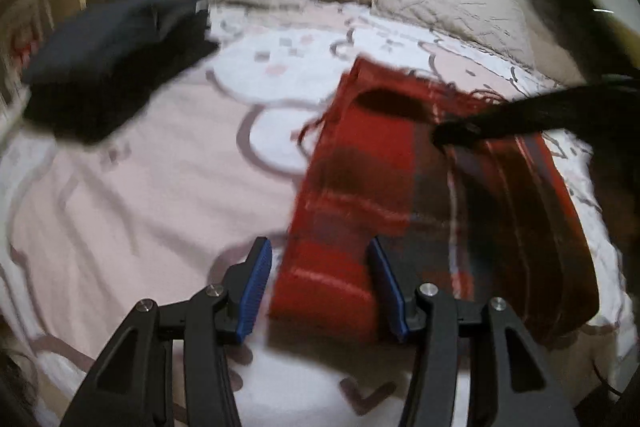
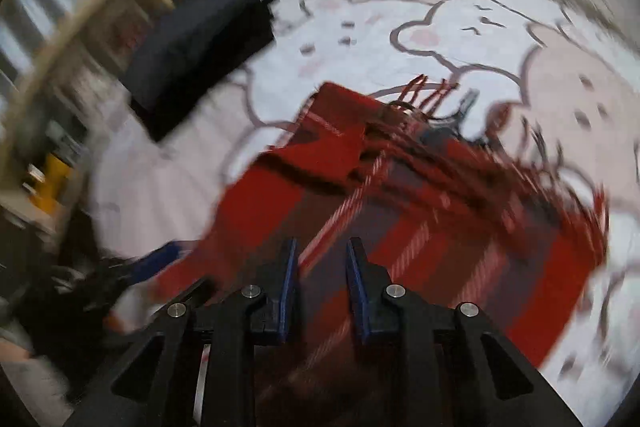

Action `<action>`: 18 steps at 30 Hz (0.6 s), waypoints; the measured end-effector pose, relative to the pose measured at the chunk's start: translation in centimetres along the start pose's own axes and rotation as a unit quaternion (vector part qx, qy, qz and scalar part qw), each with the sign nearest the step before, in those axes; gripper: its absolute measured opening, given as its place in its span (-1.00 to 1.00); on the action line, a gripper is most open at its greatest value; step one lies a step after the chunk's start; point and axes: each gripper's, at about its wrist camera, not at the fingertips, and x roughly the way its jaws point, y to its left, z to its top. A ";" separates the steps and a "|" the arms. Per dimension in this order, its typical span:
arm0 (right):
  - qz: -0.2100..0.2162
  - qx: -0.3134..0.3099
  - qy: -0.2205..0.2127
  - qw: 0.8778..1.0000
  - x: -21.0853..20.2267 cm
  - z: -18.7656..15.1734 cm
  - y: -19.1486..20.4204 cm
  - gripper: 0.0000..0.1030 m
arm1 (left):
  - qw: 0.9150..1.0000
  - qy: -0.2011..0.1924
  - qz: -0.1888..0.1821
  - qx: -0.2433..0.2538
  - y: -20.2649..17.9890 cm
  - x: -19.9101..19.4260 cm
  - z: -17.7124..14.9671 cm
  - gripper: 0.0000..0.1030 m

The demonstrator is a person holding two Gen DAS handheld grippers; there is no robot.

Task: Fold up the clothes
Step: 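Grasp the folded scarf with the right tool while the left tool grasps its other side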

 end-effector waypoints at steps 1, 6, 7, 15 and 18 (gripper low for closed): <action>-0.024 -0.010 0.005 1.000 1.0 0.9 0.0 -0.51 | 1.000 0.002 -0.010 -0.009 0.4 0.1 -0.1 0.01; -0.067 -0.007 -0.014 0.998 3.6 8.1 -1.1 -0.50 | 0.999 0.005 -0.032 -0.009 1.2 0.4 -0.2 0.06; -0.071 0.009 -0.021 0.997 3.5 9.7 -1.5 -0.50 | 0.999 0.005 -0.037 -0.008 1.3 0.5 -0.1 0.08; -0.091 0.008 -0.110 0.990 -3.0 9.7 -1.5 -0.50 | 0.999 -0.013 -0.044 -0.016 2.9 -0.1 0.7 0.12; -0.154 -0.038 -0.137 0.978 -5.3 4.0 -0.6 -0.42 | 0.999 -0.036 -0.008 -0.005 3.4 -0.7 1.3 0.12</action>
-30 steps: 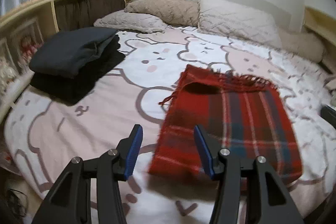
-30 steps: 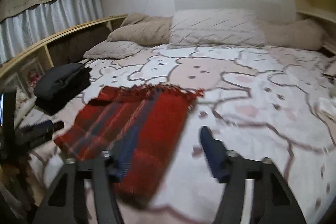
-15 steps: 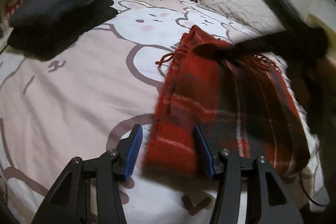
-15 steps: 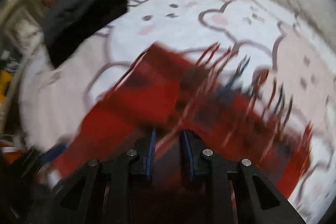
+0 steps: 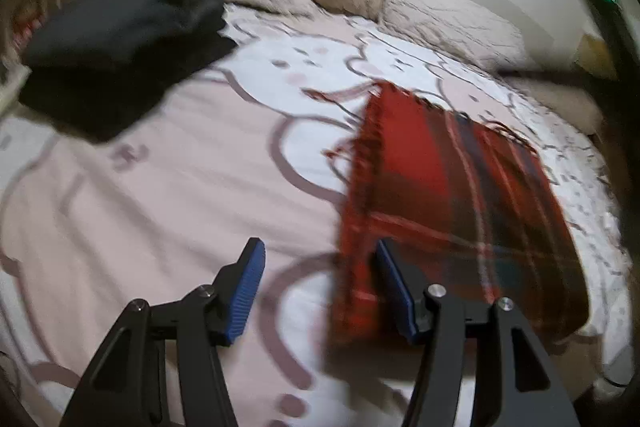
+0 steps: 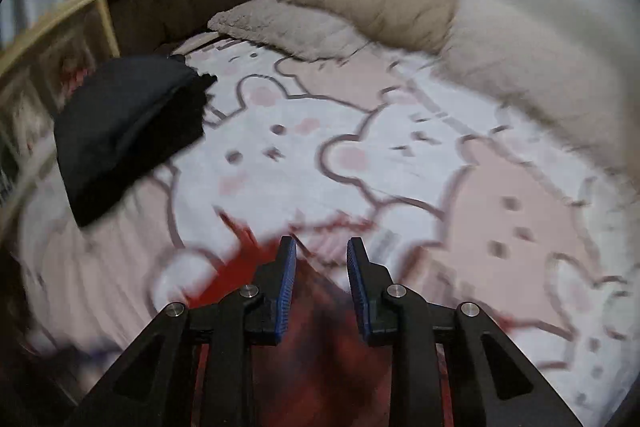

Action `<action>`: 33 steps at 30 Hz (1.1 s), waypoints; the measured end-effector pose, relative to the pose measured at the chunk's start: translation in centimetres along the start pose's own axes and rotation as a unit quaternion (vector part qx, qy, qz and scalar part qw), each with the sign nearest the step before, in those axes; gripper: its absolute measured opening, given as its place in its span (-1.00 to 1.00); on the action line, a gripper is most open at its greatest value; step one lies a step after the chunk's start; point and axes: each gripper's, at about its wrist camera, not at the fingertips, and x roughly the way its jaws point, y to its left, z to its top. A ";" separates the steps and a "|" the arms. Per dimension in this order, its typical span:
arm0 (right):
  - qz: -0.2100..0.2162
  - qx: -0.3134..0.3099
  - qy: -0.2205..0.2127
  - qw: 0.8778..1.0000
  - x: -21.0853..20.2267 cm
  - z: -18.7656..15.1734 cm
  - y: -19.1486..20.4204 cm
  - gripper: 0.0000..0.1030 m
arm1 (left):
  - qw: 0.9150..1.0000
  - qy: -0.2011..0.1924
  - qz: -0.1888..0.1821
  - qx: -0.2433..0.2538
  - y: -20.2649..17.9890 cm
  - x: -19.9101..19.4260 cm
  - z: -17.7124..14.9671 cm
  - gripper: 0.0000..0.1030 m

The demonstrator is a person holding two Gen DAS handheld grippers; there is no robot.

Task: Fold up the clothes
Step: 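Grasp the folded scarf with the right tool while the left tool grasps its other side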

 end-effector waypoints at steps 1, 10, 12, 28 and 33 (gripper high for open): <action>-0.011 -0.027 0.006 1.000 -0.9 -1.9 0.5 -0.22 | 1.000 -0.010 0.009 0.011 0.0 -0.4 0.2 0.12; -0.114 -0.183 -0.006 0.977 -8.2 -16.8 5.4 0.43 | 0.977 -0.100 0.067 0.174 -1.8 -5.8 1.3 0.12; -0.129 -0.193 0.010 0.973 -8.8 -19.4 6.1 0.43 | 0.964 -0.115 0.065 0.232 -2.9 -6.6 1.1 0.12; -0.264 -0.455 0.019 0.850 -4.7 -27.4 10.6 0.52 | 0.734 -0.129 0.129 0.654 -6.0 -2.9 -10.4 0.18; -0.258 -0.486 0.001 0.835 -3.8 -26.1 10.2 0.83 | 0.702 -0.151 0.134 0.683 -5.8 -2.2 -10.9 0.34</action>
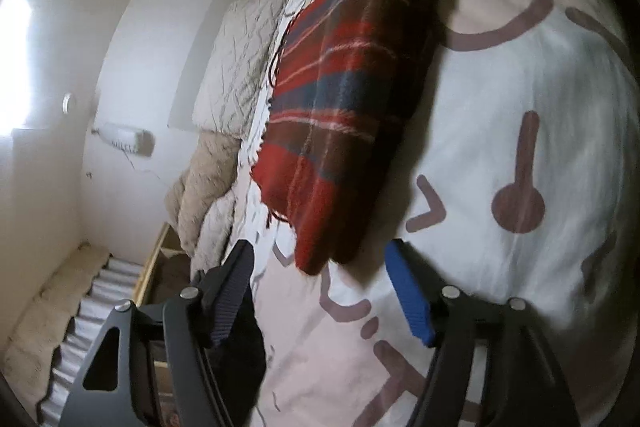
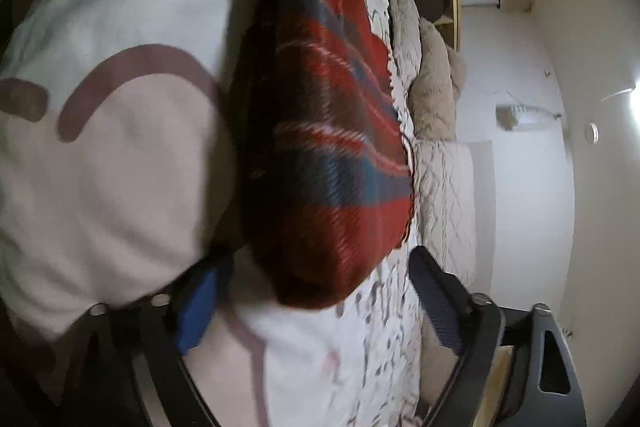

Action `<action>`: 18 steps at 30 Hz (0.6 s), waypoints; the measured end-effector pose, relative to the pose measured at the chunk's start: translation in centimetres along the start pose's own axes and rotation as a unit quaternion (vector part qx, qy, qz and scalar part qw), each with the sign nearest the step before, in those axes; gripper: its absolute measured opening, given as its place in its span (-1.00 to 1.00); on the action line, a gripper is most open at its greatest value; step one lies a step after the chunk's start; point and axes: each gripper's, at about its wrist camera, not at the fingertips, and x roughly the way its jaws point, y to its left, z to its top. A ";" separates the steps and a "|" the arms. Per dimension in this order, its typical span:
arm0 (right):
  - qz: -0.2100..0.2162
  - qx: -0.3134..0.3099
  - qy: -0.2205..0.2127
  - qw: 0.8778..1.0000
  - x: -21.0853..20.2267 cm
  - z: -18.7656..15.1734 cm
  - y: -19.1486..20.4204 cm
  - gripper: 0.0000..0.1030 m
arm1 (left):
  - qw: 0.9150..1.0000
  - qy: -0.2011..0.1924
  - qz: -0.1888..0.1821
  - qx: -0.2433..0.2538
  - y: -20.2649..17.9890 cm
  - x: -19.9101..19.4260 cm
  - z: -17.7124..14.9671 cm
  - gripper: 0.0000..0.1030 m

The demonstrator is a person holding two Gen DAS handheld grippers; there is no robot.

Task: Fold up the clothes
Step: 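Grasp the folded scarf with the right tool while the left tool grasps its other side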

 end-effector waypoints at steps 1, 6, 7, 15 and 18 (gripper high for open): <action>0.000 -0.003 -0.004 1.000 0.2 0.1 -0.1 0.83 | 1.000 0.000 0.002 -0.004 0.3 0.1 0.0 0.37; -0.006 -0.013 -0.021 1.000 0.2 0.5 -0.5 0.83 | 0.998 0.004 0.017 -0.055 2.8 0.6 0.1 0.37; -0.008 -0.010 -0.021 1.000 0.1 0.5 -0.4 0.83 | 0.998 0.005 0.019 -0.061 3.1 0.9 0.1 0.37; -0.009 0.023 -0.003 1.000 0.0 0.7 -0.5 0.83 | 1.000 -0.009 0.004 -0.002 2.2 2.3 0.6 -0.59; -0.011 0.034 0.003 0.999 -0.2 0.7 -0.4 0.83 | 0.999 -0.019 0.019 -0.033 3.6 2.5 0.9 -0.75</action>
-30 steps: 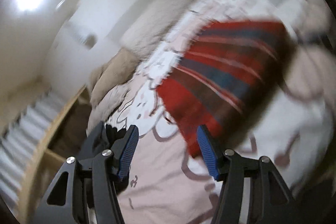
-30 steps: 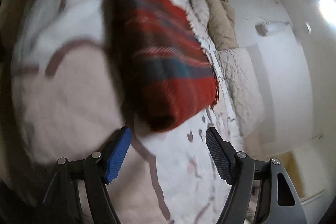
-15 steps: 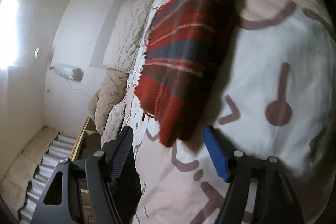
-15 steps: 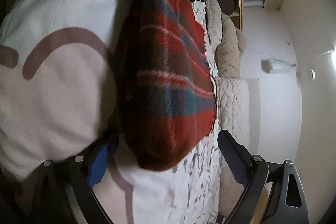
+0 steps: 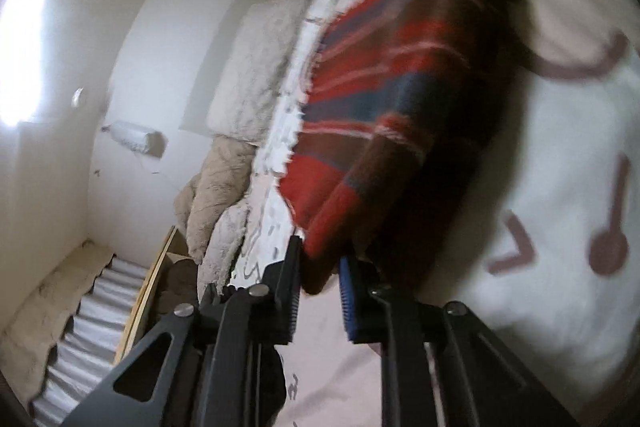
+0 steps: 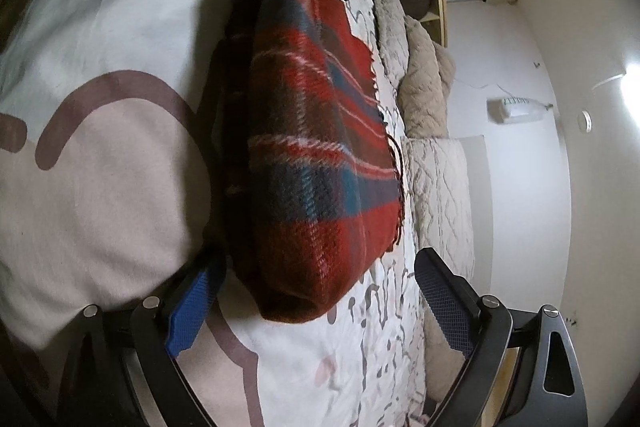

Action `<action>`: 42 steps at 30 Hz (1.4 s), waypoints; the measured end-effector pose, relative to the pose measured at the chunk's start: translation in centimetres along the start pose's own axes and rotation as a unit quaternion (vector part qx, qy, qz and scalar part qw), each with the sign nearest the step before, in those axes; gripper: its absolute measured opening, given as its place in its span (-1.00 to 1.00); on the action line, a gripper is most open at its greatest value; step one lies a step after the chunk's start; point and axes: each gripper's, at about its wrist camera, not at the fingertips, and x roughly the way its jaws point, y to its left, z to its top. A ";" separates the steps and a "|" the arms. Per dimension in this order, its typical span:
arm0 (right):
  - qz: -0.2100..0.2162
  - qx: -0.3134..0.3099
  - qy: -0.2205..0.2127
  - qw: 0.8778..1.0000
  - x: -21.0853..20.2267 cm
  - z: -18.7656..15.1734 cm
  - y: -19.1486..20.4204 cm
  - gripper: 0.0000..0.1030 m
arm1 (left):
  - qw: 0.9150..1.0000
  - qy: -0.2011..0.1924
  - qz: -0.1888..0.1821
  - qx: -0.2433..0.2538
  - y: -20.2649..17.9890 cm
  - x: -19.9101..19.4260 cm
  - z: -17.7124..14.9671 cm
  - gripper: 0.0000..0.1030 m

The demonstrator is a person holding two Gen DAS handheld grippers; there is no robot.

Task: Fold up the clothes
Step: 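Grasp the folded scarf with the right tool while the left tool grasps its other side, then lift the folded scarf off the duvet with both tools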

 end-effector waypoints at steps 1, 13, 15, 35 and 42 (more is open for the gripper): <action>0.000 0.004 0.002 1.000 0.0 0.0 0.0 0.83 | 1.000 -0.001 0.009 0.004 0.1 0.2 0.0 -0.78; 0.007 0.035 0.010 0.999 0.2 -0.2 -0.5 0.83 | 0.997 0.043 0.012 0.070 -2.9 2.2 -2.7 -1.00; -0.003 0.028 -0.004 1.000 -0.5 -0.1 -0.3 0.84 | 0.996 0.051 0.001 0.073 -3.4 2.4 -3.1 -1.00; -0.089 -0.019 -0.111 0.990 0.1 2.6 0.8 -0.27 | 0.992 -0.053 0.031 0.113 -3.9 -2.4 -0.8 0.48; 0.063 0.139 -0.058 0.987 1.1 3.6 -4.6 -0.46 | 0.993 -0.050 0.041 0.102 -3.5 0.6 1.5 0.48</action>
